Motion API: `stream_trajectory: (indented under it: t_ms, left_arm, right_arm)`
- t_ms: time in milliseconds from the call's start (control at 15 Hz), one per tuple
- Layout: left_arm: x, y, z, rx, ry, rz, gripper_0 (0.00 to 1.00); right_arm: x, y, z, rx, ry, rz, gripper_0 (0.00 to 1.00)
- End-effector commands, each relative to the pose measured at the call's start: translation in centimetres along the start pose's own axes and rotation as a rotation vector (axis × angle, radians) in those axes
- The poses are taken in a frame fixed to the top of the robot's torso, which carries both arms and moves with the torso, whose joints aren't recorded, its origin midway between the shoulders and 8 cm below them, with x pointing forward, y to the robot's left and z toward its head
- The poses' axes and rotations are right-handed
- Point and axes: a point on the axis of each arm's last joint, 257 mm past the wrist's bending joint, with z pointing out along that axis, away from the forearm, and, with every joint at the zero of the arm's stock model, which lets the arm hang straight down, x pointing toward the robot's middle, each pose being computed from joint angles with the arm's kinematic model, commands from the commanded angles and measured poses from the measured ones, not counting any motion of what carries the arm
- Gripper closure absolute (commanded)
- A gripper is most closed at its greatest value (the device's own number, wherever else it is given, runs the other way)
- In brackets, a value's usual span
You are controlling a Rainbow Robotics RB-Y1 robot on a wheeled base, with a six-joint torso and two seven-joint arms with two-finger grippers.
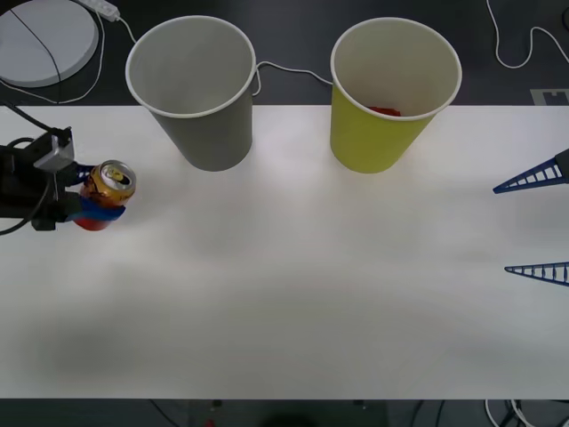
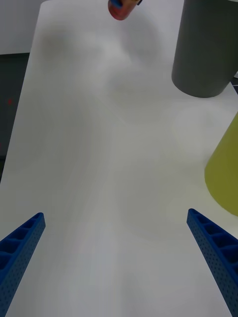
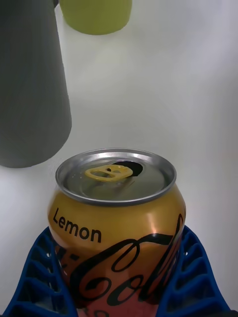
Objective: Put the can into the green bin and the plastic bottle into the gray bin
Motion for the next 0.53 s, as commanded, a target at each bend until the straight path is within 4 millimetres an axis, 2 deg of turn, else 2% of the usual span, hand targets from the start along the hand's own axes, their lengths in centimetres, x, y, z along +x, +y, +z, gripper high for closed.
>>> stream_trajectory:
  t_ms: [67, 267, 533]
  left_arm:
    - [-2.8, -1.7, -1.4, 0.062, 0.023, 0.024, 0.99]
    - [-5.7, -3.2, -2.2, 0.093, 0.067, 0.053, 0.99]
    - [-9.5, -3.8, -3.6, 0.135, 0.112, 0.059, 0.99]
  right_arm:
    - [0.0, 0.0, 0.0, 0.000, 0.000, 0.000, 0.00]
    - [0.0, 0.0, 0.0, 0.000, 0.000, 0.000, 0.00]
    - [0.0, 0.0, 0.0, 0.000, 0.000, 0.000, 0.00]
